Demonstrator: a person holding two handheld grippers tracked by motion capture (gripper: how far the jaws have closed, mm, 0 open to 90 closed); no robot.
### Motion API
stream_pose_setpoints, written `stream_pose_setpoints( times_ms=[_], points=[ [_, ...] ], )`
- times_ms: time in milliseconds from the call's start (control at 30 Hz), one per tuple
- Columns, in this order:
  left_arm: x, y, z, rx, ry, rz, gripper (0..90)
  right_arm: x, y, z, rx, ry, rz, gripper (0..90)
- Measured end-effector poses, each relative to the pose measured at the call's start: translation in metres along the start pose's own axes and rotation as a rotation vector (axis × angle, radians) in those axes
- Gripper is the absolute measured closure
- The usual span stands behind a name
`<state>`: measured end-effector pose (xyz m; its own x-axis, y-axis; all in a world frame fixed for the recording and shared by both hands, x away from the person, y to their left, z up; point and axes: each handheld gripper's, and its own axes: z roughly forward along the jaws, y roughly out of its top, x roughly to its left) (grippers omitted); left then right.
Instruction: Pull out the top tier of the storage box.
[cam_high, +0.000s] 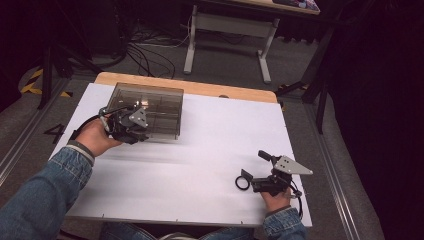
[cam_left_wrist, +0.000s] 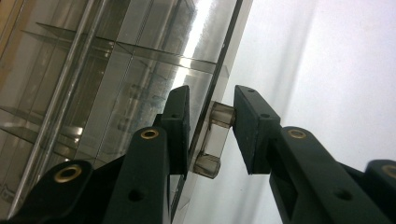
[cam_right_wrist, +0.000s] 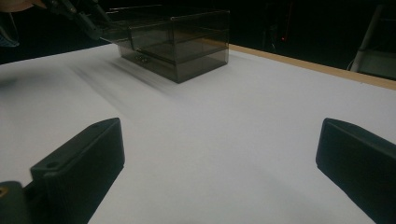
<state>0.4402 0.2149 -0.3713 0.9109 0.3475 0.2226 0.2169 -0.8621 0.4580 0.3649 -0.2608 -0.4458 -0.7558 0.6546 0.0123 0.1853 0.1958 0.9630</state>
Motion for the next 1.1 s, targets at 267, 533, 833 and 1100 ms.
stream_pose_setpoints(
  times_ms=[267, 533, 833, 1100],
  points=[
    [-0.0050, 0.0010, -0.0013, 0.007, -0.002, 0.011, 67.8, -0.0001, 0.0000, 0.0000, 0.001, -0.001, 0.002, 1.7],
    [-0.0073, 0.0013, -0.0020, 0.012, -0.005, 0.018, 68.1, -0.0002, -0.0001, 0.0000, 0.002, -0.002, 0.002, 1.7],
    [-0.0081, 0.0025, -0.0026, 0.002, -0.026, 0.004, 58.7, -0.0001, -0.0002, 0.0002, 0.004, -0.003, 0.003, 1.7],
    [-0.0089, 0.0051, -0.0059, -0.035, -0.035, -0.009, 51.2, -0.0002, -0.0002, 0.0002, 0.001, -0.002, 0.001, 1.7]
  ],
)
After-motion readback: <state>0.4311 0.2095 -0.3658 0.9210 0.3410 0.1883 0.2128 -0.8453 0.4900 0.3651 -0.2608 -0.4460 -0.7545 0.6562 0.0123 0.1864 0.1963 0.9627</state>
